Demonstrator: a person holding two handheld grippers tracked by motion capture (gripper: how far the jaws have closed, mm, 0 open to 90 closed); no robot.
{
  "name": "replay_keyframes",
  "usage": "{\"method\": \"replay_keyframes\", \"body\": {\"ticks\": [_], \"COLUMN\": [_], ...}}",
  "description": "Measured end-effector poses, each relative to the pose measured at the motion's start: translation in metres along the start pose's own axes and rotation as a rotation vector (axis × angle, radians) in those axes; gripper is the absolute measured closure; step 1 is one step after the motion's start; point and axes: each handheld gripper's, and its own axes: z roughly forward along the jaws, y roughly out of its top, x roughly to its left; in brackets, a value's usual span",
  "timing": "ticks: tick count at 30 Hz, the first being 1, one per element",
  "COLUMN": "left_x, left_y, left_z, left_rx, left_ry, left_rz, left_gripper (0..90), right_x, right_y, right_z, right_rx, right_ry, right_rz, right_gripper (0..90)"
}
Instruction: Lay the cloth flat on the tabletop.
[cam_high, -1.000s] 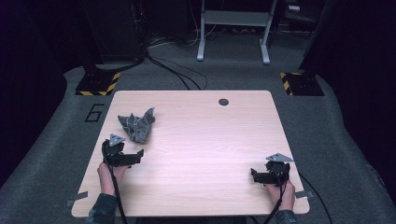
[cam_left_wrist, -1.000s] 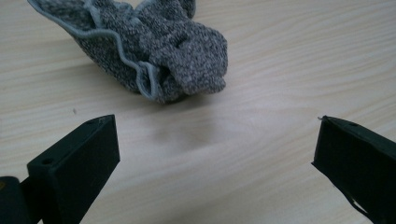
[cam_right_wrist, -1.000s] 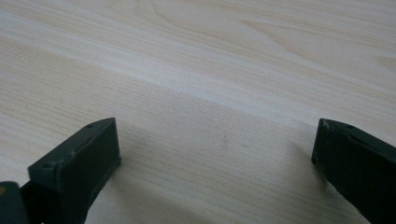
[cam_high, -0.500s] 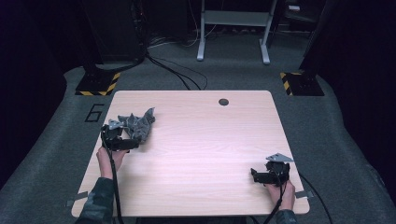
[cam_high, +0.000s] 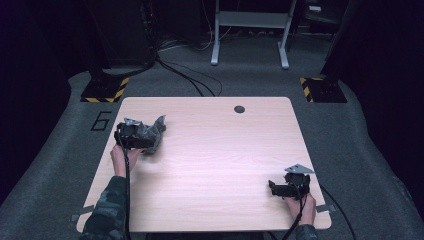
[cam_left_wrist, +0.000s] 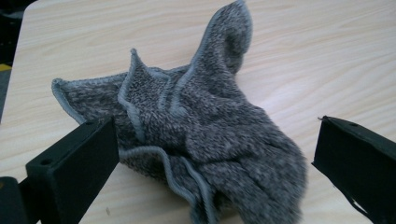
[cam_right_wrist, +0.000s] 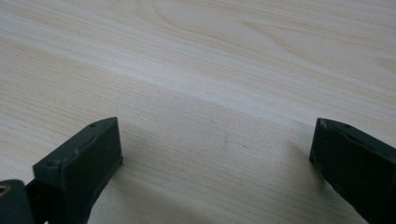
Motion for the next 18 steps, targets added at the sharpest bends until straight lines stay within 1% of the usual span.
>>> {"method": "replay_keyframes", "body": {"ticks": [2,4,6,8,10,13,15,18], "left_x": [0.001,0.0,0.001,0.001,0.0,-0.002,-0.003,-0.004], "left_y": [0.0,-0.002,-0.004,-0.007,-0.01,-0.015,-0.016,-0.018], "left_z": [0.007,0.014,0.02,0.025,0.03,0.036,0.038,0.04], "left_rx": [0.028,0.048,0.073,0.085,0.102,0.113,0.132,0.126], "left_ry": [-0.002,0.005,-0.009,-0.005,-0.013,-0.026,-0.033,-0.039], "left_rz": [0.005,-0.002,-0.015,-0.019,-0.018,-0.015,-0.018,-0.022], "left_gripper": [0.0,0.0,0.0,0.4,3.7,15.0,16.8,21.7], "right_x": [0.0,0.0,0.0,0.0,0.0,0.0,0.0,0.0], "right_y": [0.0,0.0,0.0,0.0,0.0,0.0,0.0,0.0], "right_z": [0.0,0.0,0.0,0.0,0.0,0.0,0.0,0.0], "right_rx": [0.0,0.0,0.0,0.0,-0.001,0.0,0.0,-0.001], "right_ry": [0.0,0.0,0.0,0.0,0.001,0.002,0.003,0.002], "right_rz": [0.0,0.0,0.0,0.0,-0.002,-0.005,-0.005,-0.005], "right_gripper": [1.6,1.6,1.6,1.7,1.9,2.1,2.1,2.2]}}
